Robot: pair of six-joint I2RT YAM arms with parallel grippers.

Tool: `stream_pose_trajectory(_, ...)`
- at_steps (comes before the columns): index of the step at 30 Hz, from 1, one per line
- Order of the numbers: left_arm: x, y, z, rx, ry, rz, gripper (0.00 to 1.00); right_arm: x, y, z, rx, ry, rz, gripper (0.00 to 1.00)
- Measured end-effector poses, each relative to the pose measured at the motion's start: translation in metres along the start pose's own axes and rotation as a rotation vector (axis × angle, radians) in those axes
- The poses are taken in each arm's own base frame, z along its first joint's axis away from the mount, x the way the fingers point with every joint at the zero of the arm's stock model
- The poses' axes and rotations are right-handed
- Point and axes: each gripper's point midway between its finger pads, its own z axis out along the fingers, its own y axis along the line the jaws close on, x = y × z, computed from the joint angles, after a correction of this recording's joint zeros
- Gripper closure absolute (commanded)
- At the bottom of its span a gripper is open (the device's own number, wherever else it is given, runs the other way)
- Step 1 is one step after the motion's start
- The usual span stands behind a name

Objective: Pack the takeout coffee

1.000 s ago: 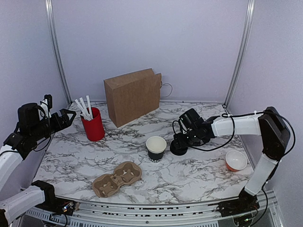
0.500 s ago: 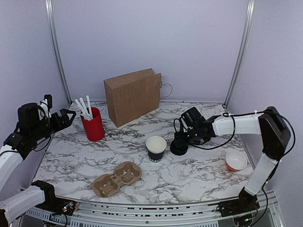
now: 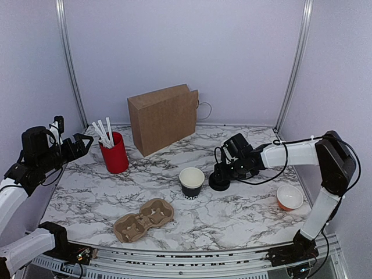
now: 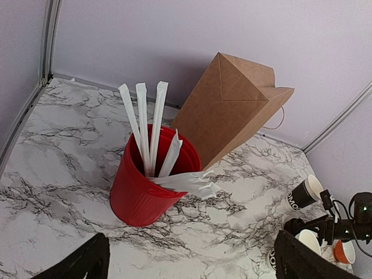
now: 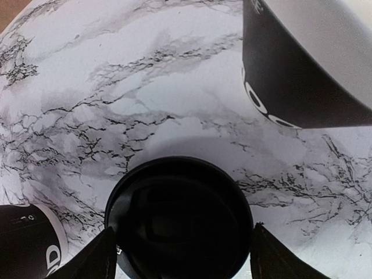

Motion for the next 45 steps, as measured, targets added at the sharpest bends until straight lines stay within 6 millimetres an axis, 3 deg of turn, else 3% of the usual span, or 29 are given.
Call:
stream_pose_trajectory(20,0.0,0.0,0.0,0.001,0.0,-0.001,0.01,0.003,-0.003,0.001,0.019,0.004,-0.022,0.21)
stream_pose_trajectory(33,0.0,0.0,0.0,0.009,0.004,-0.004,0.01,-0.003,0.008,-0.004,0.042,-0.021,-0.058,0.22)
stream_pose_trajectory(45,-0.001,-0.001,0.0,0.015,0.002,-0.003,0.01,0.007,0.005,0.007,0.076,0.008,-0.074,0.22)
